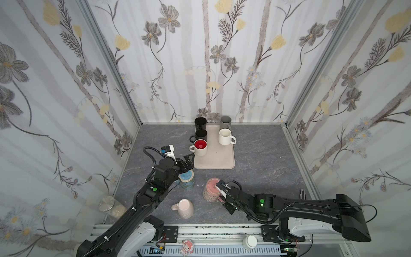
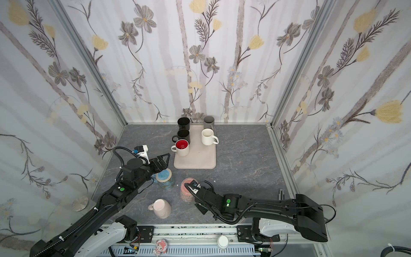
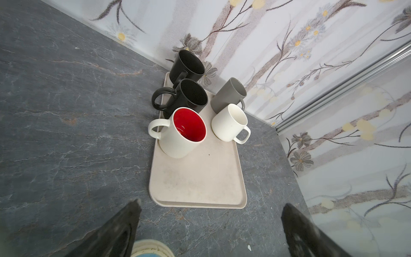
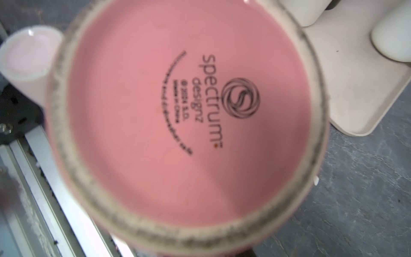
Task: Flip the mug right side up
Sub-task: 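Lift and turn the pink mug with the right gripper toward the left gripper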
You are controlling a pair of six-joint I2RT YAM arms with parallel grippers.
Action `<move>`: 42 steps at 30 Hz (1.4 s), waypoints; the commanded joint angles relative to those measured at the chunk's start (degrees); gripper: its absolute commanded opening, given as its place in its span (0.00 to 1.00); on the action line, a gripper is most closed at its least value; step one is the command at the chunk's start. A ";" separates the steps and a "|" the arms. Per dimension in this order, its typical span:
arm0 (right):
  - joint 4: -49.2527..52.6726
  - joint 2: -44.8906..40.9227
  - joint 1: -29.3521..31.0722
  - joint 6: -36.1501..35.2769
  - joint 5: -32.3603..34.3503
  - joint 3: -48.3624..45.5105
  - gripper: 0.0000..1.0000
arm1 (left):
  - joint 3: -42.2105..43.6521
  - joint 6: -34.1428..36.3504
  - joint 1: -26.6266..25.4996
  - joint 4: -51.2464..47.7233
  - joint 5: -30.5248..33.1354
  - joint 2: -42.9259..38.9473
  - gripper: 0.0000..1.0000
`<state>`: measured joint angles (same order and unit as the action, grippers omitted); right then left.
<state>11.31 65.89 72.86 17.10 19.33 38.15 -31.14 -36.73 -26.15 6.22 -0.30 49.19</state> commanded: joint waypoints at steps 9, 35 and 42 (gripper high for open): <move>-25.62 -7.46 -17.69 3.78 -5.86 -0.53 0.00 | 2.09 -3.55 0.04 12.16 -8.40 -0.25 1.00; -72.58 9.75 -25.49 28.79 -36.84 7.48 0.00 | 9.14 -5.45 -4.87 48.04 -21.38 1.00 0.61; -74.92 11.93 -24.49 32.18 -40.78 7.73 0.00 | 8.70 -5.55 -4.85 51.24 -22.29 0.82 0.52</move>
<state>-53.08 77.36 48.01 46.48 -18.22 45.08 -22.15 -42.22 -31.03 52.97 -21.34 50.26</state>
